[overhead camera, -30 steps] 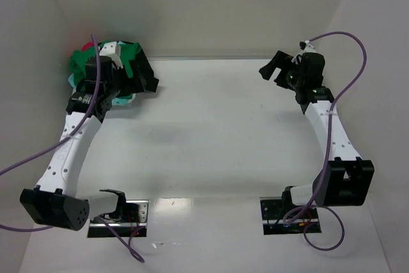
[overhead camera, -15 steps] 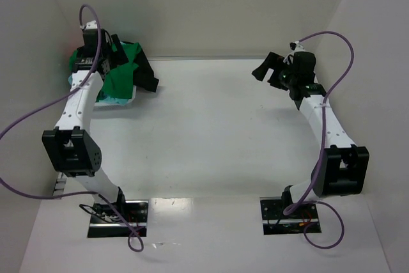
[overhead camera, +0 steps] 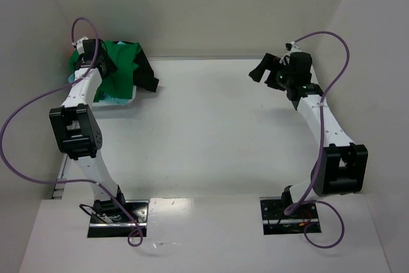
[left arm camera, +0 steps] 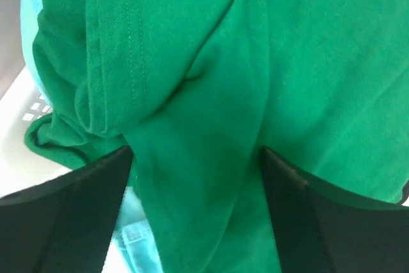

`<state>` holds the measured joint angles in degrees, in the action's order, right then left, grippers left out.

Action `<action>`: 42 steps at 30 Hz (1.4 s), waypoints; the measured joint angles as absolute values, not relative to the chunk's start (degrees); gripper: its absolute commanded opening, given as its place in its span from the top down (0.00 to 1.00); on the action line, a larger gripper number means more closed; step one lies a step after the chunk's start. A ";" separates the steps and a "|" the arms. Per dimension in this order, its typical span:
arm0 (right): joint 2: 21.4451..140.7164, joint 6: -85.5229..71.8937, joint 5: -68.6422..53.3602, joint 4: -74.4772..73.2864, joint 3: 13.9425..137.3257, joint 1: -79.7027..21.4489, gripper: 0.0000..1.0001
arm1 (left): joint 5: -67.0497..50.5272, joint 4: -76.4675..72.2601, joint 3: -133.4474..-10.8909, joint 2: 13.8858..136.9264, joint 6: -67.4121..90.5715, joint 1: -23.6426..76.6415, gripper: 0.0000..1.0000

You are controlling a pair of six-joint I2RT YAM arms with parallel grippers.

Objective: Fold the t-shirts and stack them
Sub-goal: Grab crumpled tshirt from bin with the left arm, then move the tshirt to the center of the board

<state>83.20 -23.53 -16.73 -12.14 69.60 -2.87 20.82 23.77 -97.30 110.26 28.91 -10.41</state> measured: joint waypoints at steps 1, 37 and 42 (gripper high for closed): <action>83.13 -23.46 -16.69 -12.03 69.52 -2.87 0.00 | 20.95 23.46 -97.30 110.45 28.93 -10.44 0.20; 76.03 -26.15 -19.99 -9.32 71.57 -6.00 0.00 | 4.03 43.83 -142.82 105.54 14.85 14.28 1.00; 69.84 -27.68 -19.92 -9.04 71.66 -6.13 0.00 | -3.81 47.94 -144.18 98.61 12.82 30.06 1.00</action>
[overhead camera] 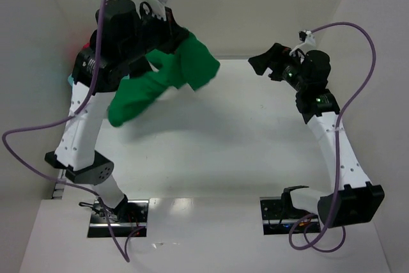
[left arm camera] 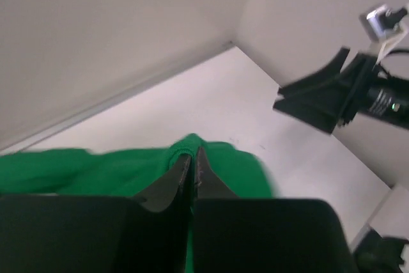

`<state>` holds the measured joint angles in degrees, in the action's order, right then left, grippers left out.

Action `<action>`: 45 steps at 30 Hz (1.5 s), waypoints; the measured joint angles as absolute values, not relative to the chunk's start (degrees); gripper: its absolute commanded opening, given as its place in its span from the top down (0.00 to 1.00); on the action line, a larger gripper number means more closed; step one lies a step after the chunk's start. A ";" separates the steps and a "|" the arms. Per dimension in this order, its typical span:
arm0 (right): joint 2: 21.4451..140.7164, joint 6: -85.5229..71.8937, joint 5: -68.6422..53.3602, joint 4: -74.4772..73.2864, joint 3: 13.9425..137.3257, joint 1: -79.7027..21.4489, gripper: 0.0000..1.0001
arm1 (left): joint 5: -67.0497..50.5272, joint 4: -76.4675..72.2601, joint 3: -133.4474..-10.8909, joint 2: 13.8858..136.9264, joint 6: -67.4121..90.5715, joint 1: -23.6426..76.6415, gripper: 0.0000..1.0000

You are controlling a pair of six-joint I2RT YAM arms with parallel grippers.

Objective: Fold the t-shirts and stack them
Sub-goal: Move the tshirt to the center of the board, then flatten out the tshirt

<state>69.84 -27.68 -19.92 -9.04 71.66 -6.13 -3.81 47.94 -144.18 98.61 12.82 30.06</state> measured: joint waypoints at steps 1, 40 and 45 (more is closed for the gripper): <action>68.29 -27.86 -19.20 -9.08 71.64 -6.15 0.00 | -5.04 48.12 -141.73 96.82 12.86 30.70 1.00; 63.26 -33.34 -11.03 -7.64 49.06 -28.91 0.00 | -10.28 34.94 -121.60 93.67 22.81 29.39 1.00; 63.55 -32.01 -9.15 -3.81 49.08 -28.97 0.00 | -10.31 37.78 -130.28 94.02 22.72 29.39 1.00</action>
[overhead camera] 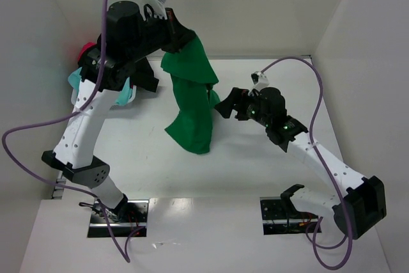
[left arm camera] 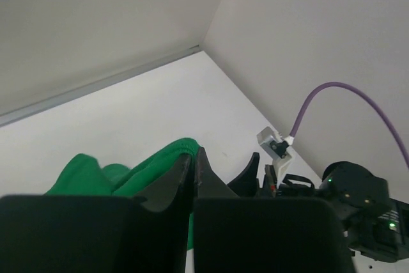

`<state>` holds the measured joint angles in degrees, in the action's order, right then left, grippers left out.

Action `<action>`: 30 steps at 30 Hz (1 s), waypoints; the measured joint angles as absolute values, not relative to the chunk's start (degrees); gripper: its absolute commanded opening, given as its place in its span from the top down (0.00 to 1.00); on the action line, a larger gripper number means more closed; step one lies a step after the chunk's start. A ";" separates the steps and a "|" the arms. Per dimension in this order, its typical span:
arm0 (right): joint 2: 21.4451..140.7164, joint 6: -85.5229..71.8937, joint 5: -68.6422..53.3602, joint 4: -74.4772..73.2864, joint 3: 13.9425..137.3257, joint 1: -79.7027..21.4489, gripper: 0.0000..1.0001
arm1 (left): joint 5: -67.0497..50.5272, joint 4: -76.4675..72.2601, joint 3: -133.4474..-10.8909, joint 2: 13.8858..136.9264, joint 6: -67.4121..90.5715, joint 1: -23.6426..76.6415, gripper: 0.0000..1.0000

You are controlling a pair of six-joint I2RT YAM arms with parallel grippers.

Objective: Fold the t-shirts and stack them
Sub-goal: Flatten out the tshirt

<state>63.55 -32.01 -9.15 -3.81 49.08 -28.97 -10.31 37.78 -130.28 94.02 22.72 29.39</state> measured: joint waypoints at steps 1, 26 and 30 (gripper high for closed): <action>64.05 -31.55 -8.64 -3.14 49.17 -29.04 0.00 | -10.33 38.22 -131.46 94.13 22.72 29.39 1.00; 81.17 -26.30 -4.45 11.40 54.15 -37.50 0.02 | -17.34 51.64 -146.78 97.32 22.44 29.39 1.00; 76.58 -26.57 -0.64 12.71 51.79 -37.74 0.01 | -18.28 51.88 -143.52 97.34 22.41 29.39 0.98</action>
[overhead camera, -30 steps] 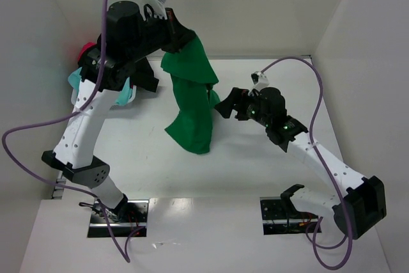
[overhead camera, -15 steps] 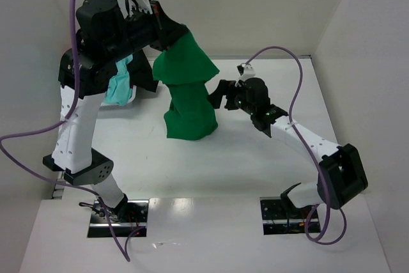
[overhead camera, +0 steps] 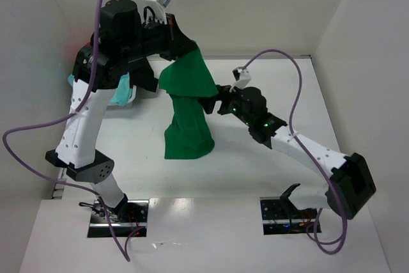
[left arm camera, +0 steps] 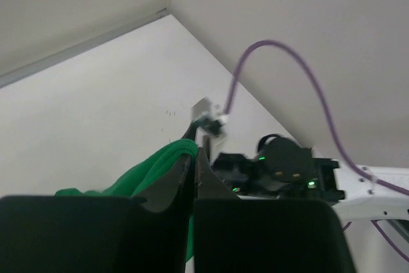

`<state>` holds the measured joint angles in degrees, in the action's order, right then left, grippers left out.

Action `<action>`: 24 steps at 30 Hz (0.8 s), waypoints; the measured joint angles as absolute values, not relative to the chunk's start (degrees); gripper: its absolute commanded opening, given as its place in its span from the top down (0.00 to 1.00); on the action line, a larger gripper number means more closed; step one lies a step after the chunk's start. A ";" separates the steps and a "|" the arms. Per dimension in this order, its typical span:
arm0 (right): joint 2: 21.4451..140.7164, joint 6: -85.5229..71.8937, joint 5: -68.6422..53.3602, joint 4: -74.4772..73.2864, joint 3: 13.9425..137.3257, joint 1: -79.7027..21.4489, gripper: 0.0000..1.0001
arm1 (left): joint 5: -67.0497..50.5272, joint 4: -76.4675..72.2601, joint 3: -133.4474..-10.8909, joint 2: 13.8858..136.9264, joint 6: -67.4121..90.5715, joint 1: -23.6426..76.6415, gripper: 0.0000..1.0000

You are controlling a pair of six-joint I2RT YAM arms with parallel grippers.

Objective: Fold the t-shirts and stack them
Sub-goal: Flatten out the tshirt

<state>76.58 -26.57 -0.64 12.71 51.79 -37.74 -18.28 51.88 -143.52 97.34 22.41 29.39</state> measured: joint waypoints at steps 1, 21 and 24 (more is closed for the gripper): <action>74.48 -26.48 0.34 12.84 51.27 -37.69 0.01 | -18.28 51.92 -142.50 97.30 22.41 29.39 0.98; 67.61 -25.23 0.86 16.62 54.30 -37.58 0.15 | -15.68 46.35 -119.66 86.65 23.16 29.36 0.97; 64.01 -25.61 0.47 15.14 52.27 -37.58 0.10 | -12.97 45.30 -118.02 85.67 24.45 29.36 0.97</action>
